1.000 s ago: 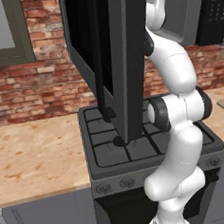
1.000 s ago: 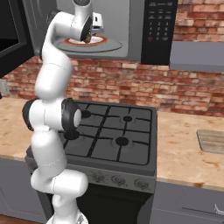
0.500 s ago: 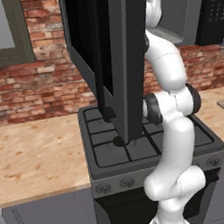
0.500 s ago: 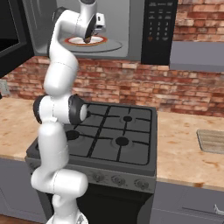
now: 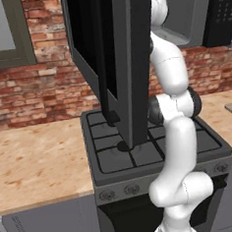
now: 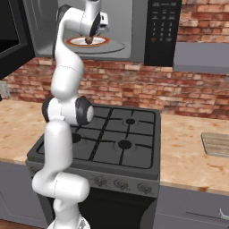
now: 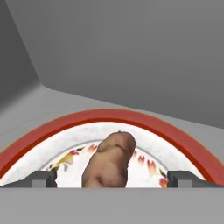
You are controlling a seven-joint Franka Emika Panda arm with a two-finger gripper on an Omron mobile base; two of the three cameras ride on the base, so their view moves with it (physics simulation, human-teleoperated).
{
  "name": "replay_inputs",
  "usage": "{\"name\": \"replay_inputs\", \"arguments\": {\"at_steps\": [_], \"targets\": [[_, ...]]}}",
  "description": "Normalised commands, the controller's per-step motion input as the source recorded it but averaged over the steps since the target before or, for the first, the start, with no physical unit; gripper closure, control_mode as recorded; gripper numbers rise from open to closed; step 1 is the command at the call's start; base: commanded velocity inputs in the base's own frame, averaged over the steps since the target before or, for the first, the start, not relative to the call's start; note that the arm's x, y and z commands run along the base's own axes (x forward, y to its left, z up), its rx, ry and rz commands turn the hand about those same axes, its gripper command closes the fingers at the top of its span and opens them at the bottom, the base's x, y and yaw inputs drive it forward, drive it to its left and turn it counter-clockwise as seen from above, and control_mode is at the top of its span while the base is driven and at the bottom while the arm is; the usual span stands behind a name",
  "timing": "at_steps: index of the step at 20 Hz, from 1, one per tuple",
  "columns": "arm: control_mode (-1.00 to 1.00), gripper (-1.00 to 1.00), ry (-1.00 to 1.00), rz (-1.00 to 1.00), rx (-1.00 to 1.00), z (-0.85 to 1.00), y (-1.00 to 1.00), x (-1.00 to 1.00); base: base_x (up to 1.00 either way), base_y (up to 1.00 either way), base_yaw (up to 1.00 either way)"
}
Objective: Retrieve the reheated potato from the microwave, then place the potato, cheese, and condiment on the cutting board.
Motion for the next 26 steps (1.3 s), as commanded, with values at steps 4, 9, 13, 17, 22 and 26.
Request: {"name": "replay_inputs", "arguments": {"at_steps": [4,9,13,17,22,26], "targets": [[-1.00,-1.00,0.00,0.00,-0.04,-0.05,0.00,0.00,0.00,0.00,0.00],[-1.00,-1.00,0.00,0.00,-0.05,-0.20,0.08,0.00,0.00,0.00,0.00],[-1.00,-1.00,0.00,0.00,-0.04,-0.21,0.09,0.00,0.00,0.00,0.00],[-1.00,-1.00,0.00,0.00,-0.04,-0.17,0.05,-0.01,0.00,0.00,0.00],[-1.00,-1.00,0.03,0.00,-0.03,-0.21,0.05,0.00,0.00,0.00,0.00],[-1.00,-1.00,0.03,0.00,-0.01,-0.23,0.02,0.00,0.00,0.00,0.00]]}}
